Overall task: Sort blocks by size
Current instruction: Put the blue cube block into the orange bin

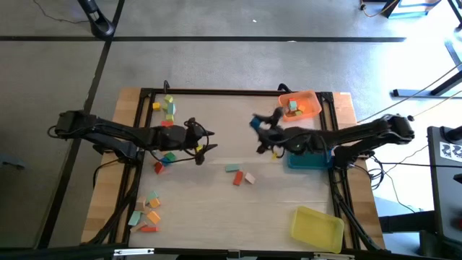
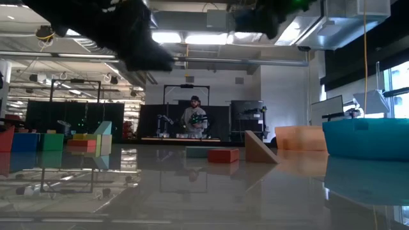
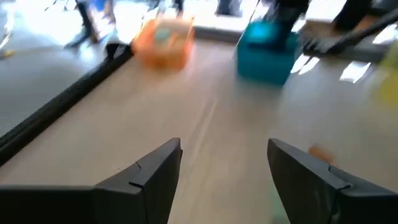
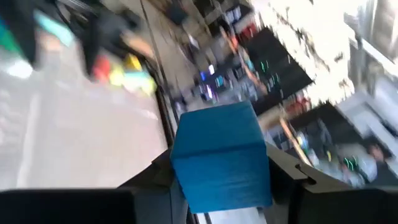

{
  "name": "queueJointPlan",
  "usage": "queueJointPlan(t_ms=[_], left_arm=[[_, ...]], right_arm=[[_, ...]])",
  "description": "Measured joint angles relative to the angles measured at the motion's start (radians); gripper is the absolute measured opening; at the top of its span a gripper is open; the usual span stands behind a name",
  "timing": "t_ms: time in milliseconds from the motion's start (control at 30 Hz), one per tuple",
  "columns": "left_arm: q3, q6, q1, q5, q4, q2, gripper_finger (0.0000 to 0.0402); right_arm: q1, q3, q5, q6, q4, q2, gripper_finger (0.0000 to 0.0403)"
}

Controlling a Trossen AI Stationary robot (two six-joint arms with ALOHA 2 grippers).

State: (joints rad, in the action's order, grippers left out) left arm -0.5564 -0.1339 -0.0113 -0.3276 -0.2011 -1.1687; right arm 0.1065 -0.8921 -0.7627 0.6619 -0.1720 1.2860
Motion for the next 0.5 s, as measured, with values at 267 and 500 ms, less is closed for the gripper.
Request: queueJointPlan(t_ms=[267, 500], left_arm=[[0.0, -0.061, 0.0, -0.056, 0.155, -0.006, 0.0226], [0.0, -0.066, 0.0, -0.056, 0.159, -0.006, 0.0226]], right_arm=[[-0.275, 0.0, 0.03, -0.27, 0.345, -0.135, 0.0147], [-0.609, 0.0, 0.313, -0.454, 0.499, -0.117, 0.0147]])
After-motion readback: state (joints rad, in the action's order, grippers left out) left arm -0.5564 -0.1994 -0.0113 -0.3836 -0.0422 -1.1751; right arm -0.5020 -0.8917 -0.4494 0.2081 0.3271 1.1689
